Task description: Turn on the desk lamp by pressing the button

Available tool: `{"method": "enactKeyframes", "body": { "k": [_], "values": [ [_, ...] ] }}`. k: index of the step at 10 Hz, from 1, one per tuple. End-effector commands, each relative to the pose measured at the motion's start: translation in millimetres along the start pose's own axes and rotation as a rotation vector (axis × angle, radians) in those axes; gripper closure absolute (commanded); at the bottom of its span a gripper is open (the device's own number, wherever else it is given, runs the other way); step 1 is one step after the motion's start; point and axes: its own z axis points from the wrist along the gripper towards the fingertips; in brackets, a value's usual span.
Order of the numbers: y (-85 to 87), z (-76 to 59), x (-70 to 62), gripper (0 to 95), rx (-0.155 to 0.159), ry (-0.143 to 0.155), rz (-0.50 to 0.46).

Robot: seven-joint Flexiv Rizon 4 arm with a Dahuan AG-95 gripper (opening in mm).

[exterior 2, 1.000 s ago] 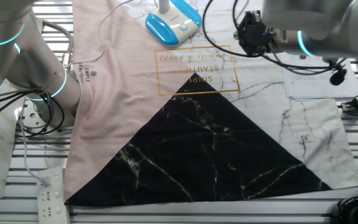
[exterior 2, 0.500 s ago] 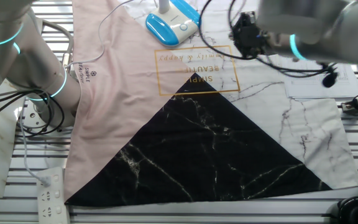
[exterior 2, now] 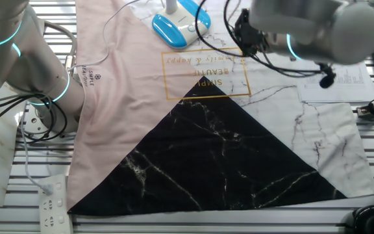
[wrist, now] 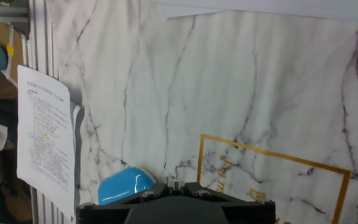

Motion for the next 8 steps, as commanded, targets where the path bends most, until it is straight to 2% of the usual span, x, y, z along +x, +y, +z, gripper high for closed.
{"method": "enactKeyframes", "body": {
  "k": [1,2,5,8],
  "values": [
    [16.7,13.0,1.5,95.0,0.0,-0.01,0.041],
    [23.7,21.6,2.6,95.0,0.003,-0.016,0.048],
    [36.8,31.1,-2.4,95.0,0.007,-0.026,0.07],
    [41.8,38.1,-1.6,95.0,0.008,-0.031,0.06]
  ]
}}
